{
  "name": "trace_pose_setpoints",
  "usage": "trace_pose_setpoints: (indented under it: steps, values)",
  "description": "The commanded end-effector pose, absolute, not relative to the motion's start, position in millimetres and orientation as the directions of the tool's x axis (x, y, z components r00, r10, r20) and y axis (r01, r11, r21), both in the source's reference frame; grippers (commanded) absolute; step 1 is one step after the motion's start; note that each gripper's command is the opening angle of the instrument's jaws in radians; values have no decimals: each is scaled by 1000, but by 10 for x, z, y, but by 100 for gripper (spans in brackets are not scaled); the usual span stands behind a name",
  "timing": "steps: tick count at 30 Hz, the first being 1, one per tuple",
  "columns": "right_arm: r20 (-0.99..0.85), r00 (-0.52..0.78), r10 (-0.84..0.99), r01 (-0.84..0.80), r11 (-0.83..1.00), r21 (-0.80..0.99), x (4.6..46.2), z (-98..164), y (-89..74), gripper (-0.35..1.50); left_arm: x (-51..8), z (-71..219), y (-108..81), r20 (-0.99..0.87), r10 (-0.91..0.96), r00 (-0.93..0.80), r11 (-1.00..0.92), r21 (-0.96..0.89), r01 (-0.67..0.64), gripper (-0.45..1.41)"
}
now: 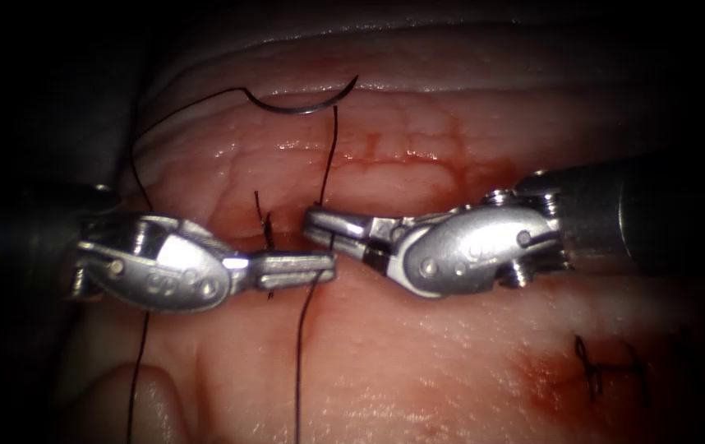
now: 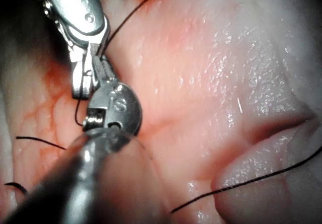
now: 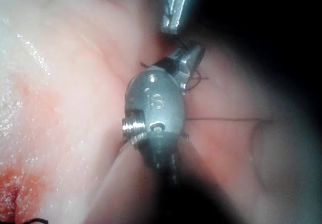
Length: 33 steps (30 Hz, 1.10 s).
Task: Wound Closure
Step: With the right tool, grab the suture to allow the left to regrasp a longer length of suture.
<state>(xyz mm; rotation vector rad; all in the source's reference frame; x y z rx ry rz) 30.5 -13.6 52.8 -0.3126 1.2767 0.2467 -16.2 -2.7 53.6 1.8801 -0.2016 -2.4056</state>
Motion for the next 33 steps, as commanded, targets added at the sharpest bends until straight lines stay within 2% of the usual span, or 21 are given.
trace_pose_setpoints:
  steps: [1, 3, 4, 6, 8, 12, 20, 33]
  values:
    - [-958, 288, 15, -342, 936, -88, 310, 532, -139, -35, -167, 540, -28, -960, -140, -241, -989, 148, -17, -45]
    - [-949, 314, 21, -329, 940, -88, 309, 533, -140, -35, -167, 539, -28, -961, -133, -241, -990, 142, -18, -45]
    - [-946, 323, 23, -325, 941, -88, 308, 534, -140, -35, -167, 538, -27, -963, -126, -240, -991, 135, -20, -32]
    - [-941, 337, 25, -324, 942, -91, 305, 537, -141, -35, -168, 536, -27, -964, -113, -239, -992, 122, -23, 21]
    - [-936, 351, 28, -325, 941, -94, 299, 541, -140, -35, -169, 533, -28, -966, -101, -238, -993, 111, -26, 54]
    - [-928, 370, 34, -334, 937, -99, 285, 553, -133, -35, -171, 526, -35, -965, -104, -241, -993, 112, -24, 106]
    - [-921, 369, 128, -380, 925, -24, 264, 588, -105, -35, -185, 513, -58, -939, -233, -254, -971, 240, 6, 115]
    - [-903, 356, 241, -414, 907, 78, 261, 624, -88, -35, -215, 519, -81, -837, -430, -338, -892, 451, 20, 113]
